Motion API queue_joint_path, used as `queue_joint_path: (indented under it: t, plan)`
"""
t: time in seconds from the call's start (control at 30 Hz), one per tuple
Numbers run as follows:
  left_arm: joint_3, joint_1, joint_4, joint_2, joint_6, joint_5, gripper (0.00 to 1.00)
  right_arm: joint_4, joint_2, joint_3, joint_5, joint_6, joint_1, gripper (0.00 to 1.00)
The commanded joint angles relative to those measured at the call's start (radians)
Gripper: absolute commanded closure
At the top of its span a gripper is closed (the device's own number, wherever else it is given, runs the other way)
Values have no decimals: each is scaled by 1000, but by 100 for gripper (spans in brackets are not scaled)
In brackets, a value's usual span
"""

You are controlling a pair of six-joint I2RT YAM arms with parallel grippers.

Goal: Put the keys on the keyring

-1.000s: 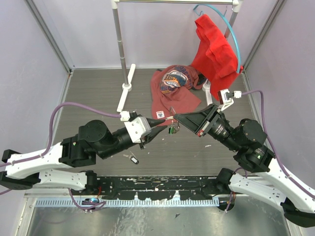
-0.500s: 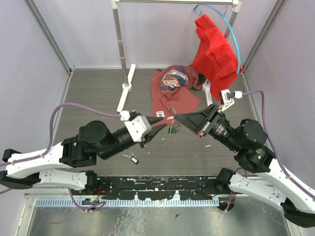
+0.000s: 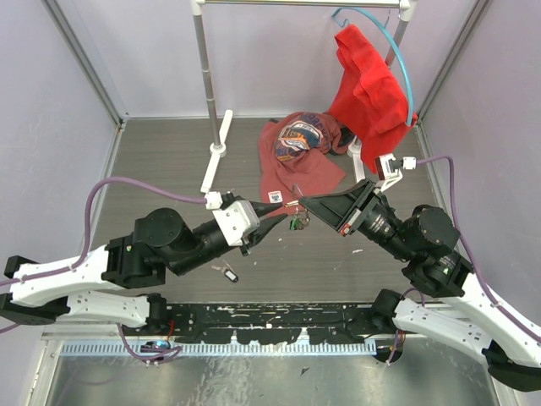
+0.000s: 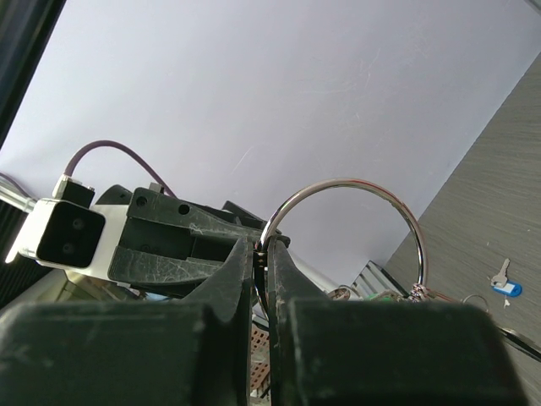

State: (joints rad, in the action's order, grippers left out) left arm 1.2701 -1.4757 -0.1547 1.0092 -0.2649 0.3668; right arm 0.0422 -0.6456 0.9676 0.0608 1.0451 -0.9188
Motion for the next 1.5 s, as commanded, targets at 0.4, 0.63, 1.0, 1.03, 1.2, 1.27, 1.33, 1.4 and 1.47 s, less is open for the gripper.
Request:
queue_joint_path:
  t: [0.4, 0.63, 1.0, 1.03, 1.2, 1.27, 1.33, 1.4, 1.47]
  plan:
    - [21, -21, 48, 8, -7, -14, 74, -32, 12, 10, -26, -19, 1, 99]
    - [17, -26, 49, 12, 2, -3, 78, -32, 17, 9, -29, -20, 0, 99]
    - [31, -28, 70, 34, -4, 17, 79, -32, 13, 6, -15, -20, 0, 99]
    - [32, -28, 75, 36, -6, 21, 79, -33, 12, 5, -14, -20, 0, 99]
    - [31, -29, 104, 42, -15, 45, 81, -31, 12, 5, -10, -19, 0, 99]
    - [31, -29, 110, 43, -19, 54, 85, -28, 13, 5, -10, -21, 0, 99]
    - [34, -29, 112, 43, -22, 64, 91, -23, 14, 6, -13, -22, 0, 99]
    - [36, -28, 111, 43, -23, 69, 99, -19, 15, 4, -16, -24, 0, 99]
    - [38, -29, 104, 39, -24, 70, 100, -15, 17, 5, -18, -26, 0, 96]
